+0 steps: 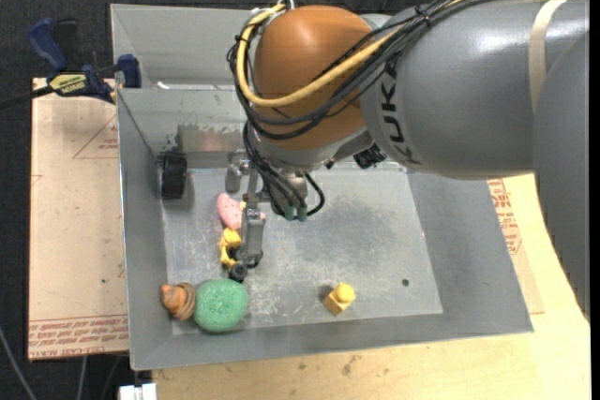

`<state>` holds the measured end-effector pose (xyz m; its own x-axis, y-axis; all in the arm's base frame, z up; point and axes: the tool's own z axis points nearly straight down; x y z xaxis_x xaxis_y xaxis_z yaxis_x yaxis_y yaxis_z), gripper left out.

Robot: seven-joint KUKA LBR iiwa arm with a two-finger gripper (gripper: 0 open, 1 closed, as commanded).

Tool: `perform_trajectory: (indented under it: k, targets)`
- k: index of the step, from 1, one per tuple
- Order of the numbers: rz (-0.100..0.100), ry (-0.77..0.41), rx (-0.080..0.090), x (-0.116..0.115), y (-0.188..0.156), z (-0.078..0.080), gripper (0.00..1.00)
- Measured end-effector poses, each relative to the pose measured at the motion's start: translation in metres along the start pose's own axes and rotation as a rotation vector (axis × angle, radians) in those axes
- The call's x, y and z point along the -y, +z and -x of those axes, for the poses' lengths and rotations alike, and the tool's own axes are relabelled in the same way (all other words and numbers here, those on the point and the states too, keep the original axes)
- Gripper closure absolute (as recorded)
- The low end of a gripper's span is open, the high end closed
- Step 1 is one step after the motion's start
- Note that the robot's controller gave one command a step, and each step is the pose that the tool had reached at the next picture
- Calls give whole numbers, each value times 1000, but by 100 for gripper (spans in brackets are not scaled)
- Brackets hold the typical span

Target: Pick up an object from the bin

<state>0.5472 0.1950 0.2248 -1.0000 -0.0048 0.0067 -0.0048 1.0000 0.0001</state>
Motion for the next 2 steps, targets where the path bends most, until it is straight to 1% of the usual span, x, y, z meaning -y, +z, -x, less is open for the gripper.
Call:
perform_trajectory:
  k: [1, 2]
  targets:
    - [1, 4, 7, 1, -5, 1, 0]
    - [2, -65, 13, 10, 32, -12, 0]
